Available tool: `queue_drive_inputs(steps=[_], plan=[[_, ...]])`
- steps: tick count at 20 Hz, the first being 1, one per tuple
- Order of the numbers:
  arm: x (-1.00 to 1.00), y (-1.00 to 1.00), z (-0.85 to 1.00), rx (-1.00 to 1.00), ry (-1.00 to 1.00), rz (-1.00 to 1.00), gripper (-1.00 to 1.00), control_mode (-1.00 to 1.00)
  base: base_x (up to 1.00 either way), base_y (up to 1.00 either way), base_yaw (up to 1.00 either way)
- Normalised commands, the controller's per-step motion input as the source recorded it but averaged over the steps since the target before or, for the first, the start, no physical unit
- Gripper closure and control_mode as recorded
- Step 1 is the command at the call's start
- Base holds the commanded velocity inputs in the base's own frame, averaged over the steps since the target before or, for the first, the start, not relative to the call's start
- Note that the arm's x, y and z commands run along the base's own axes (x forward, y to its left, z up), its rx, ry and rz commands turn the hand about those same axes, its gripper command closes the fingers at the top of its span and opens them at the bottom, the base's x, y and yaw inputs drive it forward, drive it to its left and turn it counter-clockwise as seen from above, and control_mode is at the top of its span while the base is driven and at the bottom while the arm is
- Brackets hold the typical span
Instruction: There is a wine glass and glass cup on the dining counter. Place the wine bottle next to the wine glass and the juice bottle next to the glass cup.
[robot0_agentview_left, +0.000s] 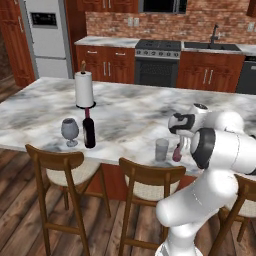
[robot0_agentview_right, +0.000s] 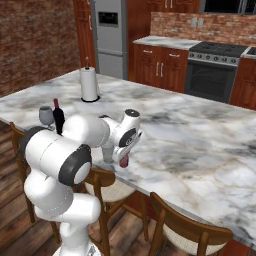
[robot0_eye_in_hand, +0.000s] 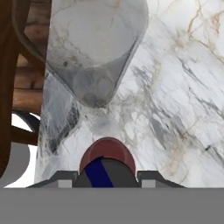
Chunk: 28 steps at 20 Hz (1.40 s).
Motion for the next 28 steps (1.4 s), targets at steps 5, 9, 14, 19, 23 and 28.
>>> queue_drive_inputs(steps=[5, 9, 14, 19, 23, 28], plan=[[0.13, 0.0, -0.18, 0.0, 0.01, 0.15, 1.0, -1.0, 0.0, 0.0, 0.0], [0.07, 0.0, -0.16, 0.0, 0.0, 0.13, 1.0, -1.0, 0.0, 0.0, 0.0], [0.01, 0.01, -0.22, -0.03, 0.0, 0.08, 1.0, -1.0, 0.0, 0.0, 0.0], [0.0, 0.08, -0.28, -0.06, 0.0, 0.02, 1.0, -1.0, 0.0, 0.0, 0.0], [-0.02, 0.1, -0.28, -0.06, 0.0, 0.0, 1.0, -1.0, 0.0, 0.0, 0.0], [-0.09, 0.01, -0.28, -0.04, 0.0, 0.0, 1.0, -1.0, 0.0, 0.0, 0.0]])
